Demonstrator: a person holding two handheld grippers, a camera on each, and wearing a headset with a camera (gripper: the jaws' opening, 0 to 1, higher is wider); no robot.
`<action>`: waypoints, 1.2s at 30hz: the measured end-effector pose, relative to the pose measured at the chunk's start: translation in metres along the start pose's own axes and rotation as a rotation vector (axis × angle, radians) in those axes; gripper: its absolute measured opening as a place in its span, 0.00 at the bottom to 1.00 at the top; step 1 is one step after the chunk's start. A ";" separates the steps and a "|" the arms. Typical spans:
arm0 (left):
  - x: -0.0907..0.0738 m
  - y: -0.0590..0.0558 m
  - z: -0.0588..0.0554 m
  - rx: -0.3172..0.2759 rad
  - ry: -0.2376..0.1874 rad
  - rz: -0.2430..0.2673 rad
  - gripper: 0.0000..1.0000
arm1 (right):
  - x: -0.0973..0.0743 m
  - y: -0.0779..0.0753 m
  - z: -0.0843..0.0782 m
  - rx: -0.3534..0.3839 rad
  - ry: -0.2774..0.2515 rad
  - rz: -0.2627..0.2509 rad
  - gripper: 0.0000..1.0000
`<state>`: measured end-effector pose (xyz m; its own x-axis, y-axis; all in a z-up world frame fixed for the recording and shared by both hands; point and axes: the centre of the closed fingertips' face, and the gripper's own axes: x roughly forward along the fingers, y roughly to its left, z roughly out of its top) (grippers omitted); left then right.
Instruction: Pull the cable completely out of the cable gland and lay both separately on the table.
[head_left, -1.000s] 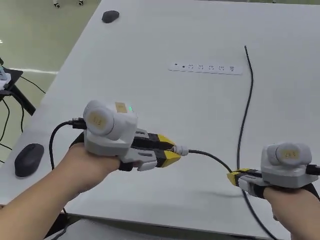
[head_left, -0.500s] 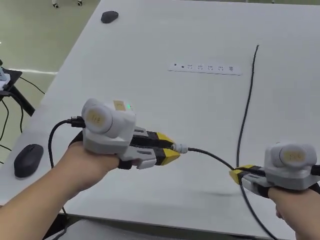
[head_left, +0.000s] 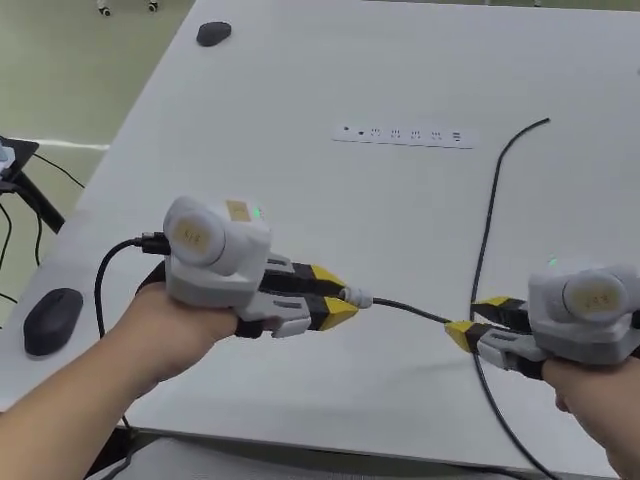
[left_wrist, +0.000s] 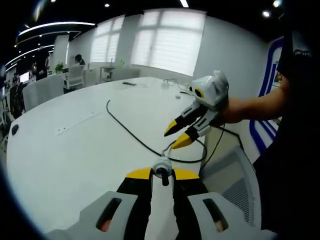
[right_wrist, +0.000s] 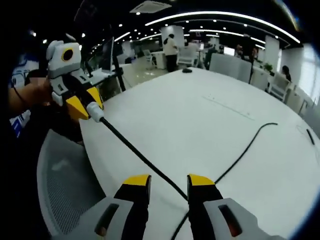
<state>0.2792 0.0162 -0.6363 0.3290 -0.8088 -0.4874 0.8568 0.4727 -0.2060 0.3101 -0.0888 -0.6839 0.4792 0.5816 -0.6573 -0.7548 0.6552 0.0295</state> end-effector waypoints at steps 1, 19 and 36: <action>0.000 0.000 0.000 -0.002 -0.001 0.000 0.15 | -0.002 0.005 0.011 -0.064 -0.016 0.007 0.27; 0.000 -0.001 -0.001 -0.015 -0.003 -0.002 0.15 | 0.015 0.072 0.061 -0.367 -0.081 0.177 0.24; 0.005 -0.003 -0.001 -0.020 -0.002 -0.012 0.15 | 0.027 0.082 0.048 -0.432 -0.083 0.190 0.02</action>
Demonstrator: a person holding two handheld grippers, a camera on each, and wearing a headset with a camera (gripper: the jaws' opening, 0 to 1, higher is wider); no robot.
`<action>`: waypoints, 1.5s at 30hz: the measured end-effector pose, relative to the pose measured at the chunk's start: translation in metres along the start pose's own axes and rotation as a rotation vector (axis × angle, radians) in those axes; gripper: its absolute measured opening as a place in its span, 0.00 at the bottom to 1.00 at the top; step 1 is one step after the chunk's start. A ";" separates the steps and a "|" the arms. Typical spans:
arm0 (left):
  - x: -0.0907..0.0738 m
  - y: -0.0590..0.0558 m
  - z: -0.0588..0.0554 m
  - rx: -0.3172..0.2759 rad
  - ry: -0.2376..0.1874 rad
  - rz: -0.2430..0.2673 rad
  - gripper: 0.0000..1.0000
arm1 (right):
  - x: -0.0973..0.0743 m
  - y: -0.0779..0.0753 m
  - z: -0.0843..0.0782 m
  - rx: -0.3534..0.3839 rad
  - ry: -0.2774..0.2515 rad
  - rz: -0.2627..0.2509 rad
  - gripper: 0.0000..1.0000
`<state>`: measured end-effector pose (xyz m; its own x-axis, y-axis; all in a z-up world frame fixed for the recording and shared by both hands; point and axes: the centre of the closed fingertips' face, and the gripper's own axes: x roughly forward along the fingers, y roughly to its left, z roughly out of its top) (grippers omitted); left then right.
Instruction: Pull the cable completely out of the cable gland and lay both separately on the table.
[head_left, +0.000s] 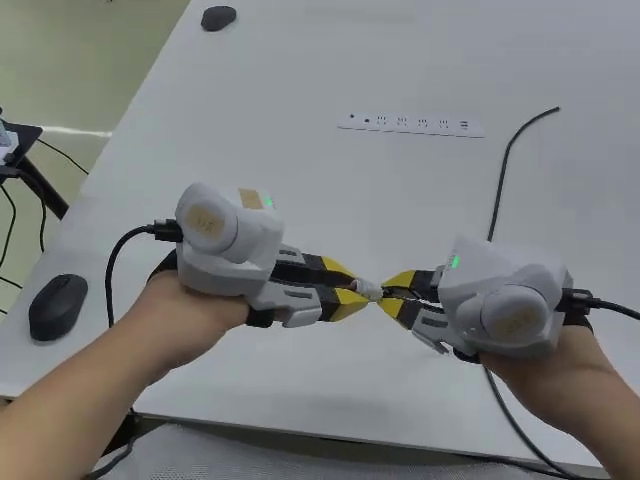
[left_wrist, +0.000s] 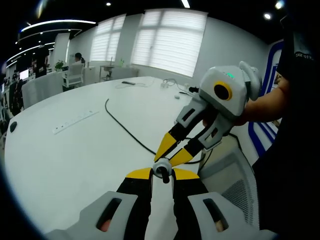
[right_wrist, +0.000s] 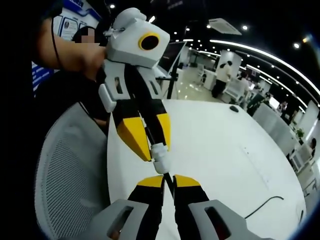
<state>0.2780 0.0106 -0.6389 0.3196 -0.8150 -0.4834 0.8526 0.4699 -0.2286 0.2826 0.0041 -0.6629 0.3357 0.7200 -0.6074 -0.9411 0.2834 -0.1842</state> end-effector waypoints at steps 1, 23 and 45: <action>0.000 0.000 0.000 -0.001 0.001 -0.001 0.15 | 0.000 0.000 0.000 -0.003 0.001 0.003 0.01; 0.000 0.004 0.004 -0.018 -0.024 0.009 0.15 | -0.008 -0.021 -0.055 0.110 0.087 -0.039 0.00; 0.002 0.003 -0.007 -0.010 -0.029 0.010 0.15 | -0.011 -0.037 -0.053 0.151 0.111 -0.064 0.00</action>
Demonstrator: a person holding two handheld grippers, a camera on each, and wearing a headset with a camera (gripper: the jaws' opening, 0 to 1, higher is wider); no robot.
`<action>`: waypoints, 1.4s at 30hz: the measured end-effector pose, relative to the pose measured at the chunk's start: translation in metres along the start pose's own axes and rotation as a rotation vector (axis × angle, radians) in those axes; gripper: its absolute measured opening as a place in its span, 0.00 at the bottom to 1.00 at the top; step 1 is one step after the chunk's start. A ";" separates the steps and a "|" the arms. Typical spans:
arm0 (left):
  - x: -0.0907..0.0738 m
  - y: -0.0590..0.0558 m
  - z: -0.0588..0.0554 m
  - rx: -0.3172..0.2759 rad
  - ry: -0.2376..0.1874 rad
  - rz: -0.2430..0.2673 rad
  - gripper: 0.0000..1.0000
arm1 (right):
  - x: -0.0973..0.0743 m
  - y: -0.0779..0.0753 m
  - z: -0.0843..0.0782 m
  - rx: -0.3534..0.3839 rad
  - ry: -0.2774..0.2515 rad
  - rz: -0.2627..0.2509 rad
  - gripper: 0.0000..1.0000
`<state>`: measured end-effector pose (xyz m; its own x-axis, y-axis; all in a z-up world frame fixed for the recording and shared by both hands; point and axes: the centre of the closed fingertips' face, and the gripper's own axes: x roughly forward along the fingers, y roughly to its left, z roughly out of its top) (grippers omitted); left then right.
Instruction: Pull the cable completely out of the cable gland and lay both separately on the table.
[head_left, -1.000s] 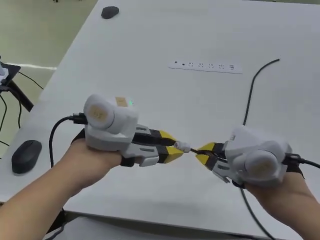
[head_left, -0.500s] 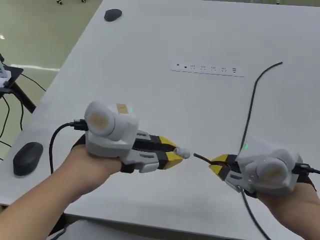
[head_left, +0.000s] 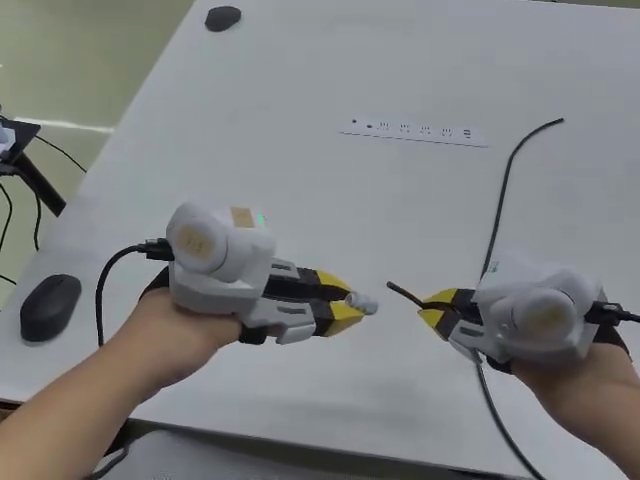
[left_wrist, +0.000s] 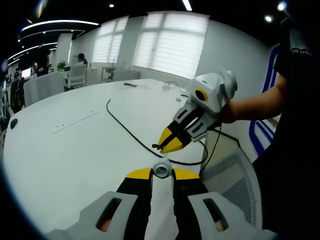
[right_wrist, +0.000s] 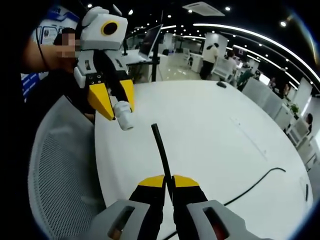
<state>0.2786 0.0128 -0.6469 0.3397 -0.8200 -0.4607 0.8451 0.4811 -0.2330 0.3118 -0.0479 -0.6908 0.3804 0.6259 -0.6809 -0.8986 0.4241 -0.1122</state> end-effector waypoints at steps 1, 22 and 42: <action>0.000 0.001 -0.001 0.003 0.002 0.002 0.15 | -0.001 -0.002 0.004 0.002 -0.005 -0.004 0.00; -0.006 0.013 -0.033 0.002 0.031 0.012 0.15 | 0.022 -0.001 0.067 -0.109 -0.041 -0.006 0.00; -0.033 0.043 -0.061 -0.042 0.011 0.036 0.15 | 0.075 0.033 0.117 -0.222 -0.026 0.071 0.00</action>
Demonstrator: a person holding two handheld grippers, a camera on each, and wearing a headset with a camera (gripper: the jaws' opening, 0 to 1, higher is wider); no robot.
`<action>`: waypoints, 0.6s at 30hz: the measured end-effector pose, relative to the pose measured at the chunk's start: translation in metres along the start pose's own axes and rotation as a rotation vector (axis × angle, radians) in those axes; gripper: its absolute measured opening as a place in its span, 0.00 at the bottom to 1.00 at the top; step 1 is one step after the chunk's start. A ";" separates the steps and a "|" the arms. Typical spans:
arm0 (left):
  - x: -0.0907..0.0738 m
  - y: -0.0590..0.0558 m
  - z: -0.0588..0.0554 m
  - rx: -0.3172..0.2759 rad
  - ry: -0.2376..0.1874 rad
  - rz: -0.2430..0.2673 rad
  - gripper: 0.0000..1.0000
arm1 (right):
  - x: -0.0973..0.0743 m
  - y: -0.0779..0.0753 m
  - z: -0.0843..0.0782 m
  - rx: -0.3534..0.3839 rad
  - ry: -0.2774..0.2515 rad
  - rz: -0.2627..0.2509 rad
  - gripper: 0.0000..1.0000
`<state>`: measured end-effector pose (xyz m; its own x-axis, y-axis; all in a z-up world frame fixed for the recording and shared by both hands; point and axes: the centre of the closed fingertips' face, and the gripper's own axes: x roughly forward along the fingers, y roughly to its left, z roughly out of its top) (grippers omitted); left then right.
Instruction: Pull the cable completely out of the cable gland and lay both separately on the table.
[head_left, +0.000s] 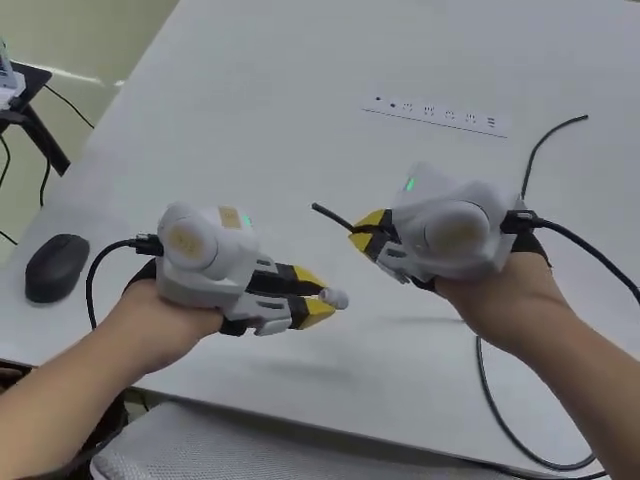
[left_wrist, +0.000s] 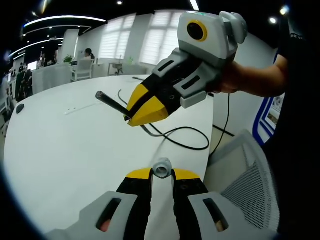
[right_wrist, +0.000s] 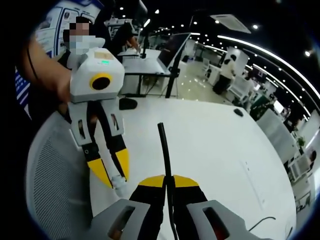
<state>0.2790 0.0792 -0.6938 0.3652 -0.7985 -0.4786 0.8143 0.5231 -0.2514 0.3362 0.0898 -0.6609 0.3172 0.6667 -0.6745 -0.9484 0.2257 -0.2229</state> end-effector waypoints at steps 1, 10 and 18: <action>-0.001 0.002 -0.001 -0.001 -0.001 0.001 0.15 | 0.003 0.001 0.001 -0.002 0.003 0.004 0.00; -0.011 0.017 -0.017 -0.010 -0.001 -0.002 0.15 | 0.040 0.009 0.017 -0.022 0.025 0.041 0.00; -0.022 0.035 -0.034 -0.024 -0.002 -0.002 0.15 | 0.075 0.019 0.010 0.007 0.071 0.084 0.00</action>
<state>0.2838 0.1252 -0.7201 0.3644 -0.8000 -0.4768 0.8038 0.5287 -0.2728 0.3417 0.1509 -0.7087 0.2352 0.6315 -0.7388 -0.9715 0.1763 -0.1586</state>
